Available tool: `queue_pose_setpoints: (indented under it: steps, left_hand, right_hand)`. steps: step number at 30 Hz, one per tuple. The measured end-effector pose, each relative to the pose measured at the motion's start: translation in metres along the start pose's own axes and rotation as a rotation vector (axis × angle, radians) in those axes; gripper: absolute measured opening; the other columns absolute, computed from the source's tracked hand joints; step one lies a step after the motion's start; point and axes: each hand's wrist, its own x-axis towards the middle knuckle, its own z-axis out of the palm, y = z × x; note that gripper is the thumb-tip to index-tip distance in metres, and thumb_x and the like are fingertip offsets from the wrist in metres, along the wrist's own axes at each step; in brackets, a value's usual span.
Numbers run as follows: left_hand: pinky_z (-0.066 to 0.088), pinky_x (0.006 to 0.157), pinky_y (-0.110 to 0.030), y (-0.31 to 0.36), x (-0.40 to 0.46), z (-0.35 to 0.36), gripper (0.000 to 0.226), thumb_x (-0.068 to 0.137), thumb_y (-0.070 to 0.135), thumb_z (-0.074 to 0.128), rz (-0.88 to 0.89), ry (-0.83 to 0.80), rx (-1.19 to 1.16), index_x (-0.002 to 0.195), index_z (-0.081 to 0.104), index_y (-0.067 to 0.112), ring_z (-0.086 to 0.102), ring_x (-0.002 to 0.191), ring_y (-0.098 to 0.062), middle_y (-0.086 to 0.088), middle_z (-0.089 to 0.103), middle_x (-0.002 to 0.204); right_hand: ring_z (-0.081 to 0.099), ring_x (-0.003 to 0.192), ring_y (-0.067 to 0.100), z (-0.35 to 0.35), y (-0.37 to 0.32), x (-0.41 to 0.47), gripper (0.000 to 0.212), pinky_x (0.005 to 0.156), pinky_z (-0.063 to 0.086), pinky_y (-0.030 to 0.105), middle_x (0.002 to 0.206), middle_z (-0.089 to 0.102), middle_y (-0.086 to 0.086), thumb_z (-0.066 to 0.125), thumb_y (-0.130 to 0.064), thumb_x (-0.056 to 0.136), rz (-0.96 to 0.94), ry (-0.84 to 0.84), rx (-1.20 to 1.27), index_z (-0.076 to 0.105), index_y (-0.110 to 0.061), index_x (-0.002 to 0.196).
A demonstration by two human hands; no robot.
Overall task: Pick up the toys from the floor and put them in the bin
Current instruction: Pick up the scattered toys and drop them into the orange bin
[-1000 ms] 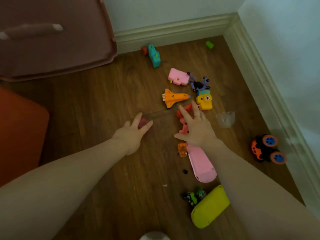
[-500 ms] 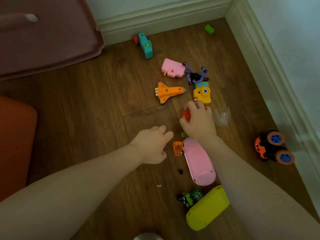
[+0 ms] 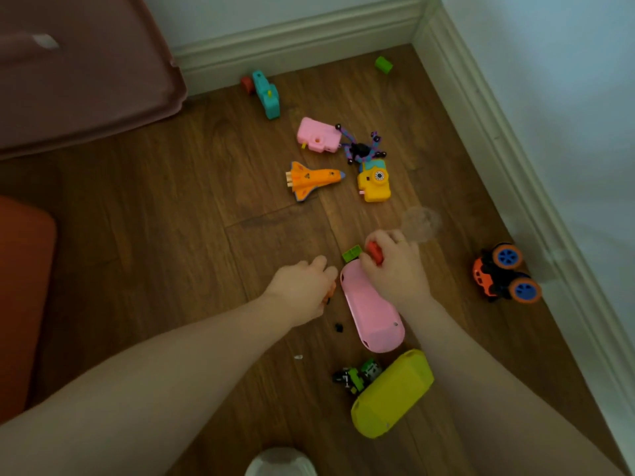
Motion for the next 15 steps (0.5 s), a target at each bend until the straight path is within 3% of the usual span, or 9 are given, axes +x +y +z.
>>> queue_pose_setpoints:
  steps: [4, 7, 11, 13, 15]
  left_hand:
    - [0.049, 0.079, -0.034, -0.026, -0.023, -0.006, 0.04, 0.079, 0.033, 0.064, -0.036, 0.039, -0.37, 0.113, 0.049, 0.017, 0.056, 0.1, -0.024, -0.005, 0.053, 0.109]
    - [0.048, 0.079, -0.029, -0.049, -0.048, -0.011, 0.034, 0.075, 0.034, 0.073, -0.072, 0.052, -0.64, 0.101, 0.057, 0.019, 0.059, 0.09, -0.015, -0.002, 0.062, 0.098]
    - [0.042, 0.052, -0.016, -0.072, -0.099, -0.035, 0.012, 0.079, 0.018, 0.072, -0.233, 0.076, -1.305, 0.083, 0.061, 0.02, 0.052, 0.053, 0.0, 0.006, 0.057, 0.063]
    - [0.039, 0.05, -0.019, -0.092, -0.129, -0.049, 0.008, 0.082, 0.017, 0.069, -0.261, 0.087, -1.446, 0.08, 0.063, 0.022, 0.05, 0.051, -0.003, 0.004, 0.053, 0.059]
    - [0.037, 0.05, -0.02, -0.11, -0.157, -0.066, 0.007, 0.081, 0.019, 0.068, -0.224, 0.143, -1.515, 0.077, 0.063, 0.023, 0.049, 0.054, -0.007, 0.003, 0.053, 0.059]
  right_hand:
    - [0.037, 0.117, 0.029, 0.006, -0.018, -0.01, 0.031, 0.086, 0.043, 0.036, 0.127, 0.044, 0.004, 0.047, -0.028, 0.092, -0.068, -0.022, -0.169, 0.049, -0.025, 0.122]
    - [0.041, 0.113, 0.029, 0.009, -0.044, -0.015, 0.027, 0.088, 0.039, 0.036, 0.123, 0.047, 0.005, 0.049, -0.029, 0.09, -0.116, -0.033, -0.063, 0.054, -0.023, 0.117]
    - [0.054, 0.091, 0.023, 0.006, -0.1, -0.027, 0.017, 0.08, 0.044, 0.031, 0.097, 0.058, 0.006, 0.054, -0.025, 0.084, -0.215, 0.008, 0.236, 0.063, -0.016, 0.095]
    - [0.053, 0.076, 0.015, 0.0, -0.143, -0.039, 0.009, 0.061, 0.046, 0.019, 0.085, 0.057, 0.002, 0.054, -0.02, 0.089, -0.071, -0.128, 0.58, 0.062, -0.019, 0.087]
    - [0.052, 0.071, 0.013, -0.005, -0.182, -0.048, 0.018, 0.058, 0.045, 0.02, 0.08, 0.058, 0.001, 0.05, -0.027, 0.092, 0.179, -0.351, 1.038, 0.061, -0.02, 0.08]
